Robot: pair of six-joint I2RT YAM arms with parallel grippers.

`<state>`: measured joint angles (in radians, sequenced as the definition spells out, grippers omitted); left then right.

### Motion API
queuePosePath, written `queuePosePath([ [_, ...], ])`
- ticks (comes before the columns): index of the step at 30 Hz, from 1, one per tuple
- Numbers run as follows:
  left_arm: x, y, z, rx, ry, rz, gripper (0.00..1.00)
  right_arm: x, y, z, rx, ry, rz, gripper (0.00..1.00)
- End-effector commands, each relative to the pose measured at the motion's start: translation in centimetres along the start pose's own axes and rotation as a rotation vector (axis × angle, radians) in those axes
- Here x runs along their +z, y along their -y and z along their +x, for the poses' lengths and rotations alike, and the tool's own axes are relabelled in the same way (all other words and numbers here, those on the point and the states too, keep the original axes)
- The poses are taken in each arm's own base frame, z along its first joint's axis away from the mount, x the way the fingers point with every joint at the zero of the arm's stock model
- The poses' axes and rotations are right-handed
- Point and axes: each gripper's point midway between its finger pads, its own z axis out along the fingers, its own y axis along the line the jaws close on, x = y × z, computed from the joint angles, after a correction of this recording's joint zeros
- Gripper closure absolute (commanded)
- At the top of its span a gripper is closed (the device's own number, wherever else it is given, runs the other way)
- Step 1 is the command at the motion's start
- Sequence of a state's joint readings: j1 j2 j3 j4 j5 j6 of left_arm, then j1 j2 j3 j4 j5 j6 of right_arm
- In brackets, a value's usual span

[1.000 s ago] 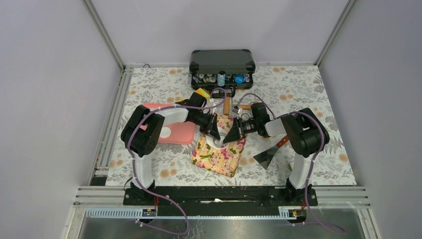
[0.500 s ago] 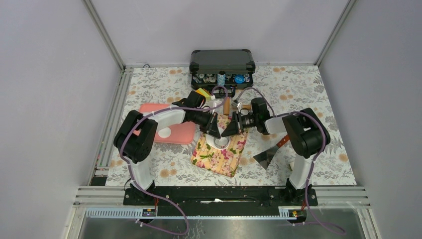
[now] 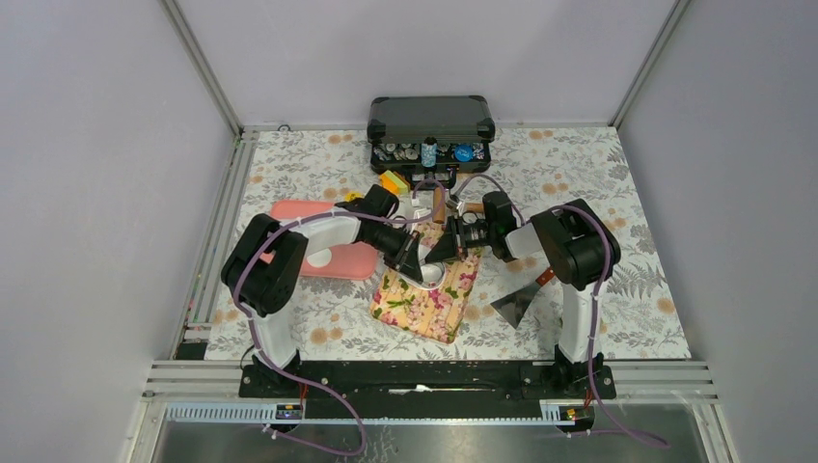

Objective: Roll out the dumpling wrappers from the dough
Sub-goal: Press the dumpling wrapper on the work surface.

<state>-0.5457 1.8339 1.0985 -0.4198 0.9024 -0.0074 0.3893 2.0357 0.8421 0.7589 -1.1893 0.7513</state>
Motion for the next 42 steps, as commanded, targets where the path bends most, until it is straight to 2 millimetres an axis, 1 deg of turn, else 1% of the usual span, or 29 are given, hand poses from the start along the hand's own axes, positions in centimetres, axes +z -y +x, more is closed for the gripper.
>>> queuePosePath([
  [1,0.3,1.0,-0.2,0.064,0.005,0.036,1.0,0.1,-0.1,-0.9,-0.025,0.018,-0.012,1.0],
  [6,0.8,0.3,0.0,0.04,-0.007,0.026,1.0,0.1,0.2,-0.7,-0.015,0.019,-0.007,1.0],
  [11,1.4,-0.6,0.4,-0.002,-0.029,0.02,1.0,0.1,1.1,-0.4,0.011,0.021,0.007,1.0],
  [18,1.4,-1.1,0.3,-0.041,-0.039,0.043,1.0,0.1,1.7,-0.2,0.029,0.021,0.015,1.0],
  [20,1.1,-0.6,0.3,-0.043,-0.041,0.068,1.0,0.1,1.7,-0.2,0.03,0.018,0.012,1.0],
  [23,0.0,1.3,-0.5,0.019,-0.015,0.106,1.0,0.0,1.1,-0.3,0.026,0.014,-0.006,1.0],
  [28,-2.3,4.4,-1.9,0.119,0.024,0.154,1.0,-0.3,-2.1,-1.1,-0.008,0.023,-0.089,1.0],
  [31,-4.0,4.6,-2.9,0.144,0.069,0.134,0.9,-0.5,-3.4,-1.2,-0.04,0.018,-0.109,1.0],
  [33,-5.2,4.1,-3.7,0.14,0.105,0.115,0.82,-0.4,-3.6,-0.8,-0.053,0.003,-0.109,1.0],
  [34,-5.8,3.7,-4.0,0.132,0.123,0.102,0.76,-0.3,-3.6,-0.6,-0.06,-0.005,-0.104,1.0],
  [36,-6.8,2.8,-4.7,0.115,0.157,0.075,0.62,0.0,-3.5,-0.2,-0.069,-0.024,-0.087,1.0],
  [39,-8.2,1.3,-5.6,0.081,0.207,0.045,0.43,0.5,-3.1,0.5,-0.088,-0.055,-0.055,1.0],
  [40,-8.5,0.8,-5.8,0.072,0.22,0.034,0.38,0.7,-2.9,0.7,-0.091,-0.065,-0.044,1.0],
  [42,-9.2,0.1,-6.2,0.054,0.249,0.015,0.31,0.9,-2.6,1.0,-0.103,-0.082,-0.032,1.0],
])
